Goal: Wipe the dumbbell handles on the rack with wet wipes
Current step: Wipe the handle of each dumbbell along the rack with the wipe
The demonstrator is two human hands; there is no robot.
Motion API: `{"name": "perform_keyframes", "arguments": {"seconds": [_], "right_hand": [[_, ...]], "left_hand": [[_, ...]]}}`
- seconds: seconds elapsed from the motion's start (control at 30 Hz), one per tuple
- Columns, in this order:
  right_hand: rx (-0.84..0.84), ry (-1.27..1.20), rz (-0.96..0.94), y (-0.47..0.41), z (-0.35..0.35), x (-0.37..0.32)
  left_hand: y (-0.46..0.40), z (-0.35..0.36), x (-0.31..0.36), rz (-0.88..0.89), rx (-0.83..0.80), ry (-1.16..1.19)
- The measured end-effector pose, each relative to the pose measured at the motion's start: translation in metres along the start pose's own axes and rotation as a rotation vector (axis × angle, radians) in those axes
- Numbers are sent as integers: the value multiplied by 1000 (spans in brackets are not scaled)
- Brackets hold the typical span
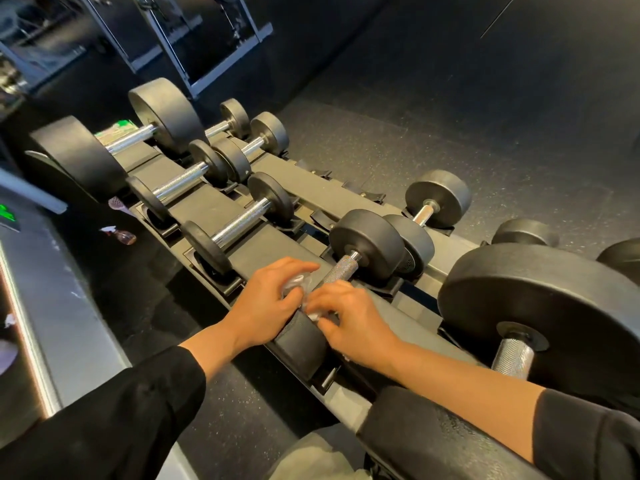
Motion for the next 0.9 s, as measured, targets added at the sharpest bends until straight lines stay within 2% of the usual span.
{"name": "perform_keyframes", "arguments": {"seconds": [0.17,0.23,0.3,0.37,0.43,0.5,0.6,0.77,0.9], "right_hand": [[-28,-72,-12,-2,2,0],[122,-66,14,-4,-16,3],[351,-15,73,-3,-43,8],[456,96,123,-5,-64,12],[336,253,128,-17,-64,15],[85,440,107,-31,-43,18],[-144,555,142,-42,-23,22],[-279,607,259,-47,-27,11],[-235,637,389,-52,-23,9]], "left_hand": [[0,-1,1,-9,11,-5],[0,-2,2,-7,24,8],[1,-3,2,-1,40,21],[0,-3,1,6,38,23],[-3,-2,-1,10,30,36],[-7,-2,-6,7,46,66],[-17,2,-18,10,54,108],[-45,-1,-52,9,19,245],[-68,-9,-81,104,36,196]]}}
Point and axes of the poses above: each hand's wrist, its own y-axis away from the middle knuckle, its own z-axis out of the palm, x = y × z, the point moved 8 cm from there along -y, towards the middle knuckle, and after that the axes turned 1 degree about x, right-handed, at the moved point
